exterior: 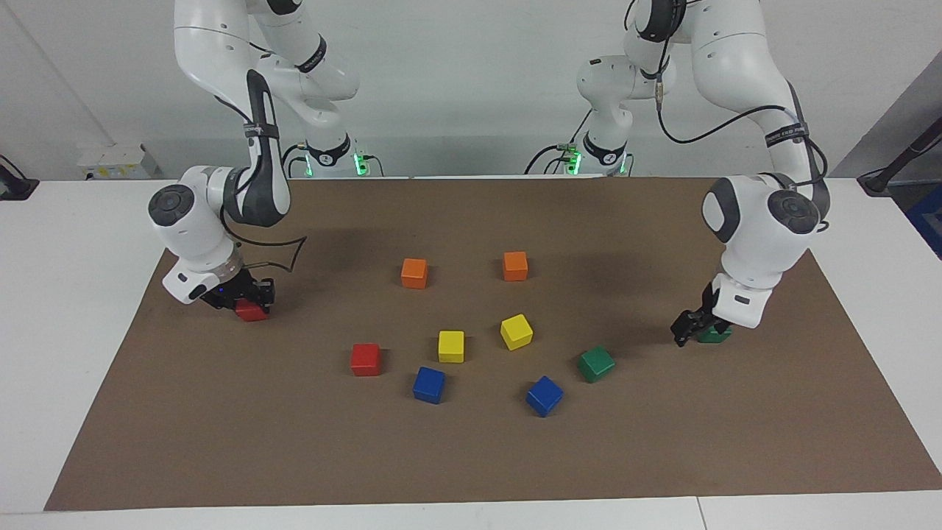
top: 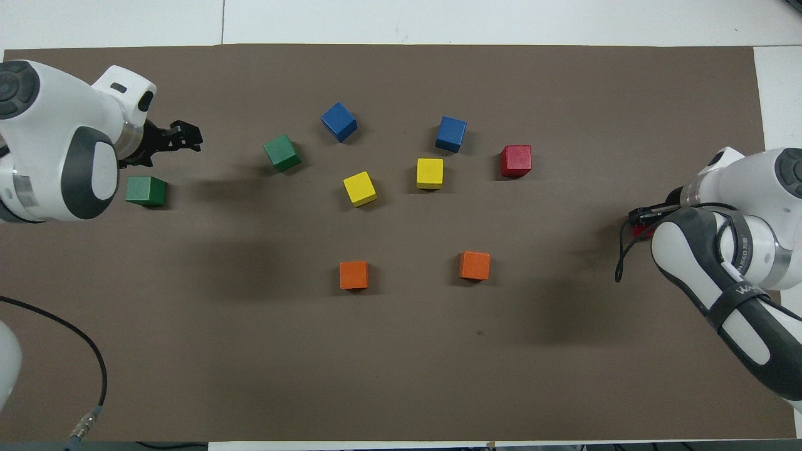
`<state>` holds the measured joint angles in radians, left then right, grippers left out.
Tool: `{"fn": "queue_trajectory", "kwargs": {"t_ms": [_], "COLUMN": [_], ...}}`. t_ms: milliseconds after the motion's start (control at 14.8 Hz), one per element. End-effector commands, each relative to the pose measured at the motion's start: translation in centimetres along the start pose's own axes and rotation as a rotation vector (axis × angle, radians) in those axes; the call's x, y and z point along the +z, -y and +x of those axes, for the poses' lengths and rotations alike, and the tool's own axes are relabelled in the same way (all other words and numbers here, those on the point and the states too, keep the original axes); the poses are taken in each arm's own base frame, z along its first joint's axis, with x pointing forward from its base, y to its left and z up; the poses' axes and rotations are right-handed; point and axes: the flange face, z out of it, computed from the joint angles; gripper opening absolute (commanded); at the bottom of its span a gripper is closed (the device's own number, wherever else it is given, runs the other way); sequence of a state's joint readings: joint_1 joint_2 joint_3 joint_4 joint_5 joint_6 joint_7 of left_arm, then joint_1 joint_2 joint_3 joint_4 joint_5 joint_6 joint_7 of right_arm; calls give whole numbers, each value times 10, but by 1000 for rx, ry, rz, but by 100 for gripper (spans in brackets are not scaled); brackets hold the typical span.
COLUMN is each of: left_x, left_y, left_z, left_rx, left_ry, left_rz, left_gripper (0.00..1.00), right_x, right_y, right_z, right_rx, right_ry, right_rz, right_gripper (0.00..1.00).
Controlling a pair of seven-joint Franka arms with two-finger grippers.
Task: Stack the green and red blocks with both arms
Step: 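Reach the second green block with the left gripper while the right gripper opens, then grasp the second green with the left gripper while the right gripper reaches red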
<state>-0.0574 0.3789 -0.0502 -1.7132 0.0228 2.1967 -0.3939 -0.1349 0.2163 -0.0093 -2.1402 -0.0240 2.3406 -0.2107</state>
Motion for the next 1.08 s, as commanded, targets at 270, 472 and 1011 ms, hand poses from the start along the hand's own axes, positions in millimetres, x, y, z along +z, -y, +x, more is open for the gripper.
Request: {"fn": "queue_trajectory", "kwargs": {"t_ms": [270,472,1011], "left_x": [22,29,42], "left_y": [-117,-123,-152], "left_z": [-13,-13,-16], "left_rx": [-124,-120,-153], "left_ry": [22,25,12], "left_rz": [-7,-7,5], "left_gripper": [100,100,100], "right_x": [0,0,-34], "right_y": [5,5,4], "right_z": [0,-1,18], "right_rx": [25,45,46], "right_ry": [-18,-15,-15], "right_rz": [0,1,1], "right_gripper": [67,100,100]}}
